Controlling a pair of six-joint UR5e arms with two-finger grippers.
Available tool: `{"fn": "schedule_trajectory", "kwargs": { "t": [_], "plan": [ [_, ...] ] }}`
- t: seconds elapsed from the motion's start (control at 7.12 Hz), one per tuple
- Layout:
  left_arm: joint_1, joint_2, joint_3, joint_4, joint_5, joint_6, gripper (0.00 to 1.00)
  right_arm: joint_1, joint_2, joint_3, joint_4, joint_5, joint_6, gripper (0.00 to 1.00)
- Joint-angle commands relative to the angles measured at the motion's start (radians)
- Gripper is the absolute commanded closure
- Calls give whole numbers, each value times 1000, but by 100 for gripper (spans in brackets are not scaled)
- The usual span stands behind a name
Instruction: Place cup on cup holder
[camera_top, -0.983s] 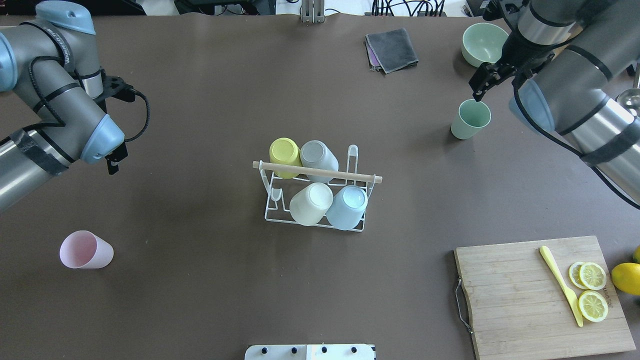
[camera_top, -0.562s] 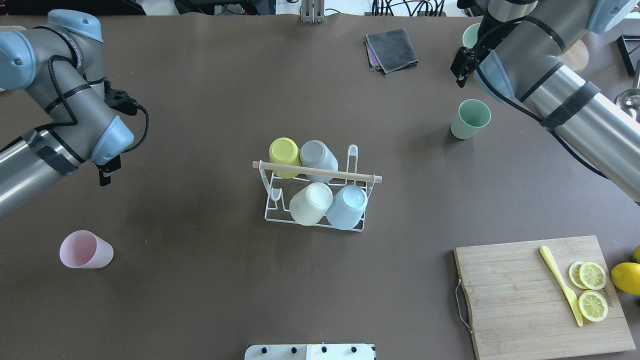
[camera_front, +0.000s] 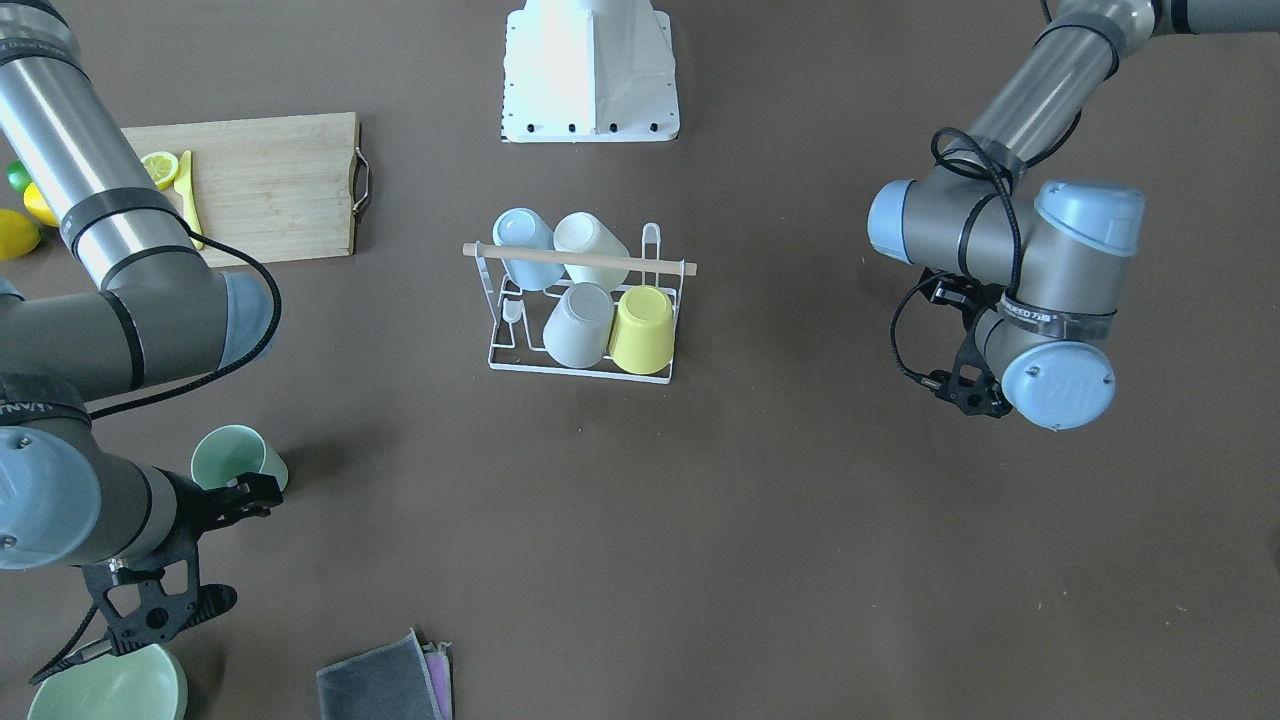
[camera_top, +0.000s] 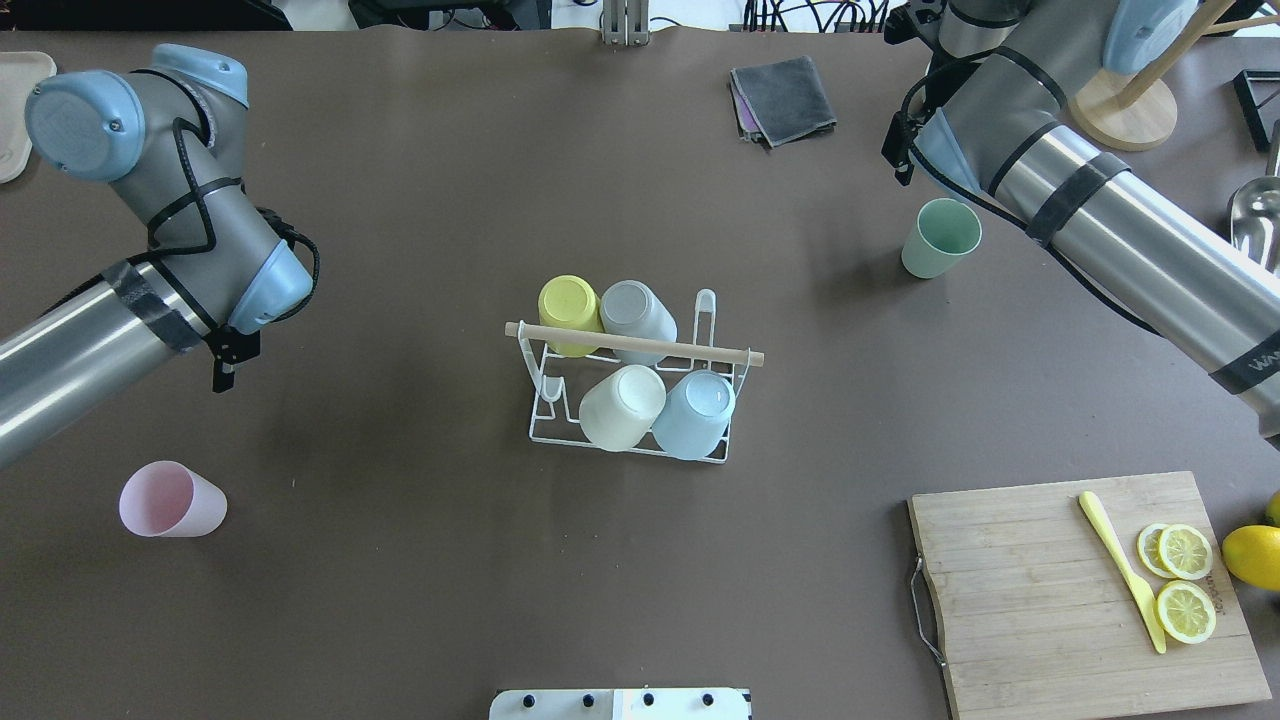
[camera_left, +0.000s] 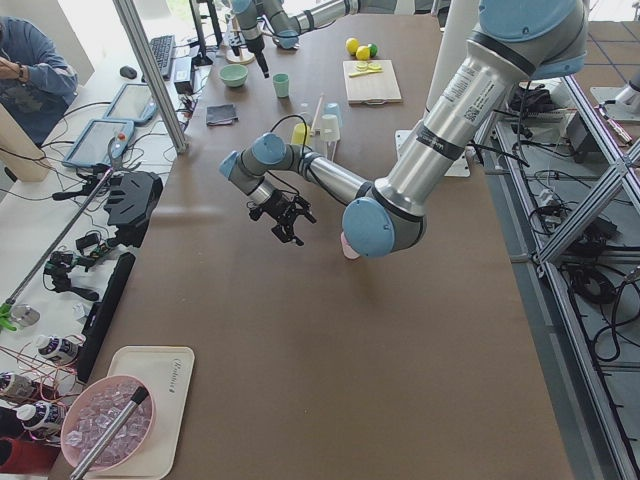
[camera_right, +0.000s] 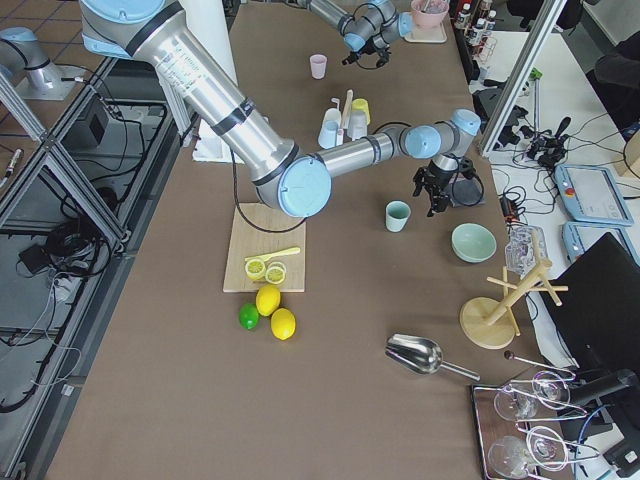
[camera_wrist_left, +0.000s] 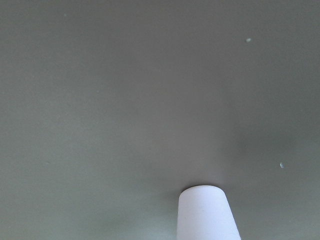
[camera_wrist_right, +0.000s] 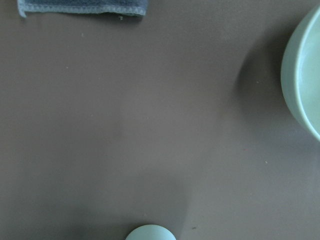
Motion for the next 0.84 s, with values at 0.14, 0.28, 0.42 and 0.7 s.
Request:
{"fn": "schedule_trajectory", "kwargs": {
  "t": [0.14,0.28,0.42,0.7],
  "plan": [
    [70,-13,1,60,63,0,1,-15,84,-182,30,19,4,0],
    [80,-9,3,60,116,0,1,-20,104,-232,24,71,-2,0],
    [94,-7,12,59,129,-1,1,-28,117,-255,-7,84,-3,0],
    [116,-3,12,57,163,-9,1,-66,172,-347,-38,90,-14,0]
  ]
}}
